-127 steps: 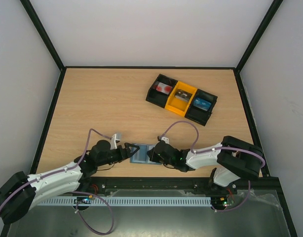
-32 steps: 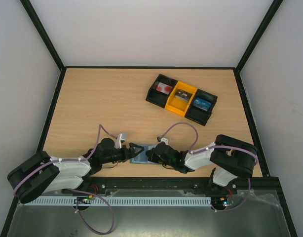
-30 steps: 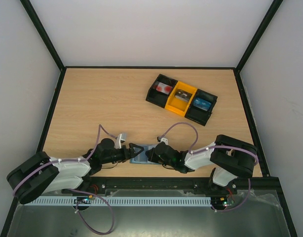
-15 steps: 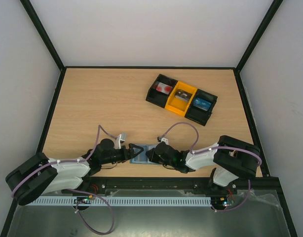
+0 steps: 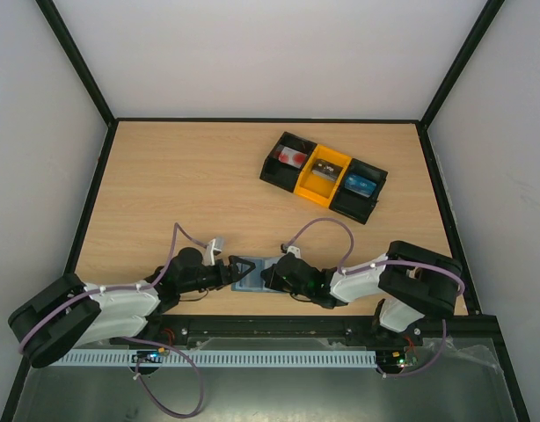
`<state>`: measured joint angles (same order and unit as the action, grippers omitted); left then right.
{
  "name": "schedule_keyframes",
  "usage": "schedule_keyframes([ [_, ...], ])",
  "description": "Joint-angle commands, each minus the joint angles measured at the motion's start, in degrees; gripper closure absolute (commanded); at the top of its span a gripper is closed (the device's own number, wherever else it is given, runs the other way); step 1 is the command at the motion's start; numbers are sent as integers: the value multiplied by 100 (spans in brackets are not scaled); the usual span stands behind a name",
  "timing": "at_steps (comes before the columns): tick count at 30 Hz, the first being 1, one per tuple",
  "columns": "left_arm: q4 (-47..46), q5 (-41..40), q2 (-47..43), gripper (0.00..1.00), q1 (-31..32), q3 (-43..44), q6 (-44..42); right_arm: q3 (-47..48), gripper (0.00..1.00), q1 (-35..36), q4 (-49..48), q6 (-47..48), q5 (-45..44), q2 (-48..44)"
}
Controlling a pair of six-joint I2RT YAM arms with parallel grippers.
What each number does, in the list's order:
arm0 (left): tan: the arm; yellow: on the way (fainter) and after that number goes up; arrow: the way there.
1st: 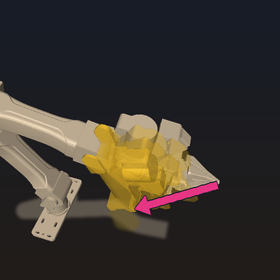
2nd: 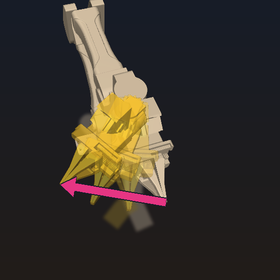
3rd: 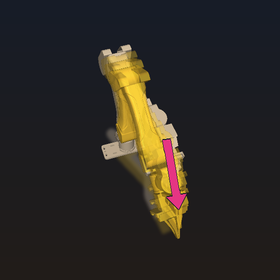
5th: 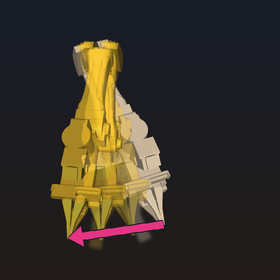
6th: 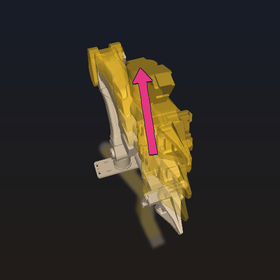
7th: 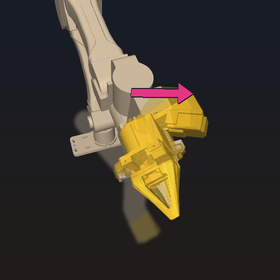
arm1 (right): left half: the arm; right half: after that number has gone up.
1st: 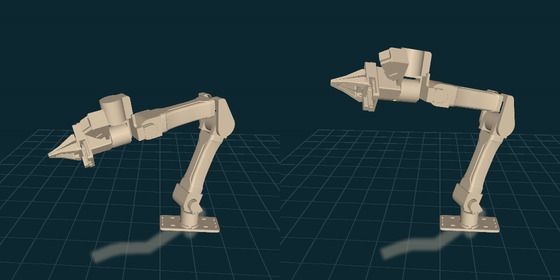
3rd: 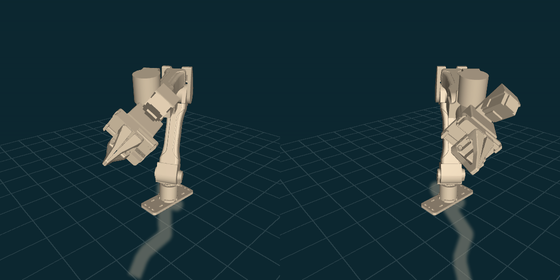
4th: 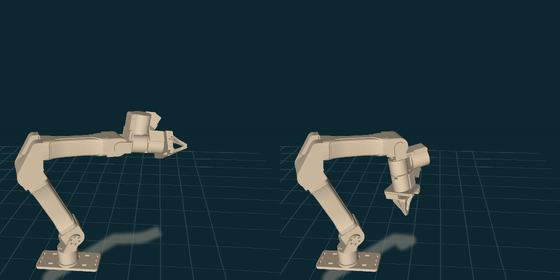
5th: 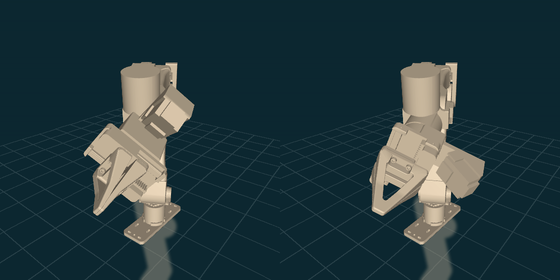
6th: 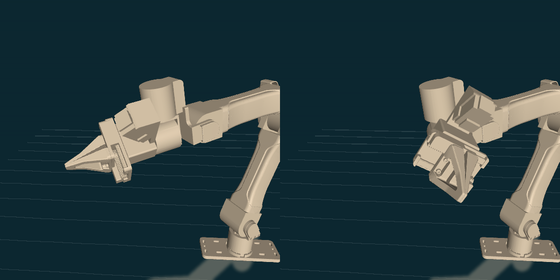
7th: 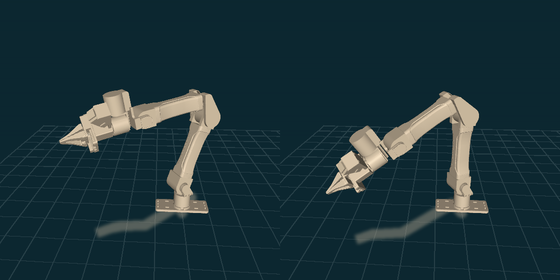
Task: Take the credit cards out of the card holder
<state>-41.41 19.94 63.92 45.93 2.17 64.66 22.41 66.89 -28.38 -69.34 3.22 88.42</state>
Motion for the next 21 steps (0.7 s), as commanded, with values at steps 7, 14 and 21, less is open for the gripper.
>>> schedule_keyframes([
  [7,-106,87,-55,2,-10,-64,26,-261,98,63,452,-44,-32,253],
  [14,-221,136,34,2,-2,-10,72,-313,98,63,315,-79,-7,269],
  [21,-244,169,146,1,74,128,29,-340,98,69,267,-81,-14,261],
])
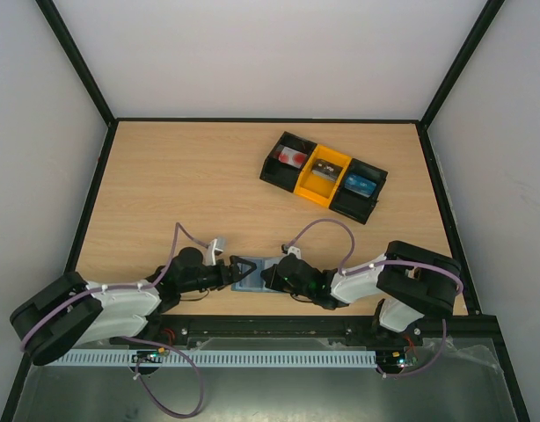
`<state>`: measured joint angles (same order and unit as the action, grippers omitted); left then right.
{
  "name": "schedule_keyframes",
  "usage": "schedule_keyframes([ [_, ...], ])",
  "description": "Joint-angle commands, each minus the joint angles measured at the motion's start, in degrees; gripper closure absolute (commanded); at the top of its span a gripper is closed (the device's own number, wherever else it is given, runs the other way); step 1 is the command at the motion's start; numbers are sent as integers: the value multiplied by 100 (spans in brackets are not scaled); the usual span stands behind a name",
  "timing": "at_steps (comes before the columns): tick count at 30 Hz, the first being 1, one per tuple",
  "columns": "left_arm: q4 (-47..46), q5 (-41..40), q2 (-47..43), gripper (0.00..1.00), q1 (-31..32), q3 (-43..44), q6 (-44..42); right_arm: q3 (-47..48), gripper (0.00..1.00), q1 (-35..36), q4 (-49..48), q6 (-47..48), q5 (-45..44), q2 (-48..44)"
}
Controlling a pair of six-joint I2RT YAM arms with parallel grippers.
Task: Take the credit cards out of the card holder
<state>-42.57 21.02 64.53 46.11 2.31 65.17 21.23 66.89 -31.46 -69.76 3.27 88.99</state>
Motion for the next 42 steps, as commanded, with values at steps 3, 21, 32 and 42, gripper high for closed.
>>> schedule_keyframes([
  [3,-231,52,173,1,99,138,-1,-239,98,69,541,-36,-11,179],
  [21,-386,-3,141,1,431,484,225,-239,85,69,505,76,-320,-369],
  [32,-923,15,680,1,706,703,354,-507,79,69,1236,14,-1083,-1616],
  [42,-1164,-210,1235,3,1197,1123,290,-923,78,69,2414,-185,-1939,-3623],
])
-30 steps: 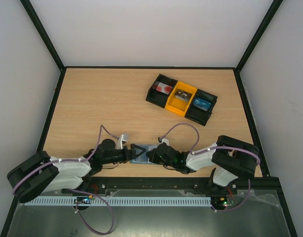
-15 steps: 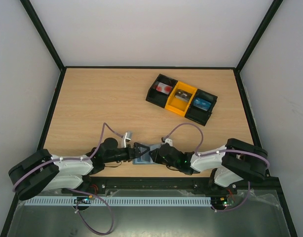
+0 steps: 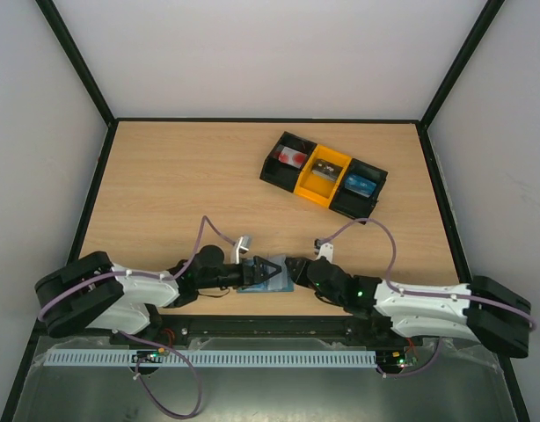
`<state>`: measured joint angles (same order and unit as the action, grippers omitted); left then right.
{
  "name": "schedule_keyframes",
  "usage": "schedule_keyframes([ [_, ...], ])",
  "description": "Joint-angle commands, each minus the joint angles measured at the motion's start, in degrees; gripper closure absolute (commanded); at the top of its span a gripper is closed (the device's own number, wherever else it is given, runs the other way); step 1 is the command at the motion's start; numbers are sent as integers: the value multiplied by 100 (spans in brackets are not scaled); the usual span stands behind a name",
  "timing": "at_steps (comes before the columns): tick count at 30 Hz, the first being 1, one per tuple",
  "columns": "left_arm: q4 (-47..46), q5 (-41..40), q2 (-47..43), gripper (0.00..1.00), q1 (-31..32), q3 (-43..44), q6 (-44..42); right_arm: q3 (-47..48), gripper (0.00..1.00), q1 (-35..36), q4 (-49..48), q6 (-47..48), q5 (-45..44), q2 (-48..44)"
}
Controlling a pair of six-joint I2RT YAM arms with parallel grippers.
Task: Take the credit cards out of the card holder
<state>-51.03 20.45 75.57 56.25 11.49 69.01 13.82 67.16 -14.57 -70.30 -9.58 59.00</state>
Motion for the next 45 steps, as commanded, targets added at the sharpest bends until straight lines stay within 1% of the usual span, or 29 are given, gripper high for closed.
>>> schedule_keyframes([
  [1,-318,-157,171,2,198,213,-113,-205,78,43,823,-140,-696,-801],
  [5,-311,-269,178,3,209,121,-136,-214,77,43,1070,-124,-737,-1315],
  [8,-18,-404,53,3,207,106,-255,-182,77,43,1095,-63,-653,-1391],
  [12,420,-596,-192,4,210,103,-406,-99,77,43,1057,-5,-521,-1258],
  [17,1255,-1046,-504,10,198,108,-553,31,79,43,771,159,-170,-865],
  [20,1385,-1170,-610,15,166,12,-546,128,83,44,594,254,67,-568],
  [24,1328,-1163,-552,19,45,-119,-425,224,86,43,256,312,323,-126],
  [28,1106,-1038,-417,26,-45,-169,-380,334,87,43,72,380,493,307],
  [38,818,-787,5,32,-123,-62,-372,473,88,45,158,429,470,959],
  [45,604,-665,274,36,-129,-30,-349,327,88,43,186,321,448,1143],
])
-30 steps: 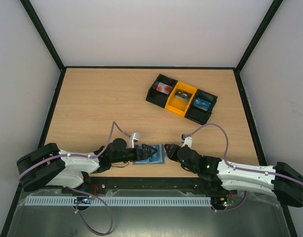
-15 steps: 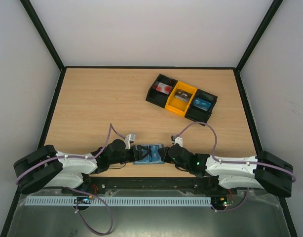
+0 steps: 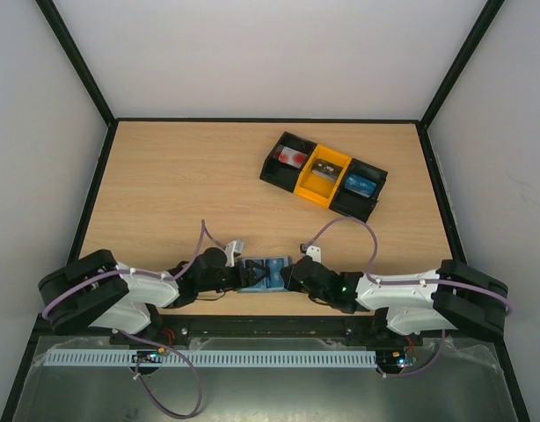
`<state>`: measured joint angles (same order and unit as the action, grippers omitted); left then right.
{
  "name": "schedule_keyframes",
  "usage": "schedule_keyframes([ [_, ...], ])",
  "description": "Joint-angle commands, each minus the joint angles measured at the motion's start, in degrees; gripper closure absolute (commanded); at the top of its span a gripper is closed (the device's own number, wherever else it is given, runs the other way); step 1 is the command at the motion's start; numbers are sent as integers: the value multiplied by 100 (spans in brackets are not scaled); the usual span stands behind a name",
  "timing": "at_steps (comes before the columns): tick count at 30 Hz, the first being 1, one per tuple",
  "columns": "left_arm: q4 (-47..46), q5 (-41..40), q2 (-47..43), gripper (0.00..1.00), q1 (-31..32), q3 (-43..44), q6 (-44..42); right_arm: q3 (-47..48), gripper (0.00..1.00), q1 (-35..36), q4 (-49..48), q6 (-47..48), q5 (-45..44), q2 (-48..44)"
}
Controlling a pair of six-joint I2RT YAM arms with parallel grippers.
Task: Take the credit cards out of the card holder
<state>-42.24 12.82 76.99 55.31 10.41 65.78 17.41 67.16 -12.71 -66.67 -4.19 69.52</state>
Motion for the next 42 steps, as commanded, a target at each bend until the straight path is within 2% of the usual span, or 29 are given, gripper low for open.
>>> schedule_keyframes([
  [1,-269,98,161,36,-35,79,-34,-84,88,43,-41,-55,-73,132],
  [17,-346,58,608,52,-38,204,-117,-481,92,43,-549,-277,181,543],
  [22,-469,66,825,60,-42,257,-110,-526,93,43,-638,-302,204,571],
  [27,-802,154,1063,76,-42,229,-25,-533,93,43,-670,-321,216,598],
  [37,-970,171,1105,96,-47,160,18,-537,94,43,-659,-330,208,548],
  [42,-1043,160,1081,97,-77,76,65,-536,93,44,-663,-343,201,572],
])
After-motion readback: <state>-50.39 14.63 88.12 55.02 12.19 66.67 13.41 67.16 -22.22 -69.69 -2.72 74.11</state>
